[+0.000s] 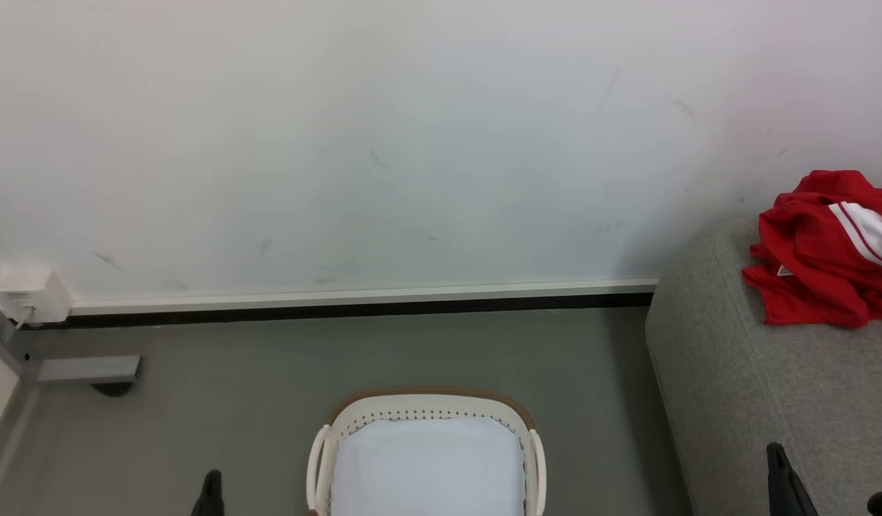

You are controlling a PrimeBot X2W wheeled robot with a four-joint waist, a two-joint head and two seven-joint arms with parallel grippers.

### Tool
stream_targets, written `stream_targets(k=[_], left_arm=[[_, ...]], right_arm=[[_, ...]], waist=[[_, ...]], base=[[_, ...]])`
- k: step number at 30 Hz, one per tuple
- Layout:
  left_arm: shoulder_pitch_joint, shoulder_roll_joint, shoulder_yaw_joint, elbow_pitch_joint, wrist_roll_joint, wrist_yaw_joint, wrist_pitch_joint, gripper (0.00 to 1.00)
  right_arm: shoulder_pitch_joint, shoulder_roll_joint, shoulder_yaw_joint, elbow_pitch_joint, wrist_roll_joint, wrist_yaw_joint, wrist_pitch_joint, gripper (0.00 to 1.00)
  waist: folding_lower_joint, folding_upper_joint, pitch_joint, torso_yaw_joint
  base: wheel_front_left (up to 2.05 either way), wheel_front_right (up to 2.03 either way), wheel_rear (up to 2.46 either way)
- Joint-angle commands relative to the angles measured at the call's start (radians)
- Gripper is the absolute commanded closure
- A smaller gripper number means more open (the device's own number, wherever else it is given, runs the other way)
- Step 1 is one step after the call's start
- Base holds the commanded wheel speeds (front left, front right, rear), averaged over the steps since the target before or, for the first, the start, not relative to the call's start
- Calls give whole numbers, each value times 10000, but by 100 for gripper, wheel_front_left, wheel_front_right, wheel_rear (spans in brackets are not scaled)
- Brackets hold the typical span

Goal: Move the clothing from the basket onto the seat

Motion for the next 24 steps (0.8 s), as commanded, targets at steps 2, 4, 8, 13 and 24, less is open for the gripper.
stream_targets(k=[2, 4, 8, 13, 24], left_arm=[[-267, 74, 71, -131, -483, -56, 102, 100], [-313, 77, 88, -131, -754, -79, 174, 100], [-410, 82, 123, -131, -1272, -122, 309, 100], [-520, 88, 165, -130, -1902, -160, 477, 100], [-747, 99, 246, -128, -3183, -254, 815, 100]], right_arm=[[-311, -98, -77, -182, 459, -8, 112, 100], [-333, -101, -98, -218, 742, -8, 184, 100], [-364, -105, -139, -285, 1306, -9, 320, 100], [-414, -111, -185, -358, 1975, -10, 487, 100], [-519, -122, -285, -514, 3340, -13, 837, 100]], waist=[[-1, 0, 3, 4], [-1, 0, 7, 7], [-1, 0, 14, 14], [-1, 0, 23, 24], [-1, 0, 43, 44]], base=[[0, 0, 0], [0, 0, 0], [0, 0, 0], [0, 0, 0], [0, 0, 0]])
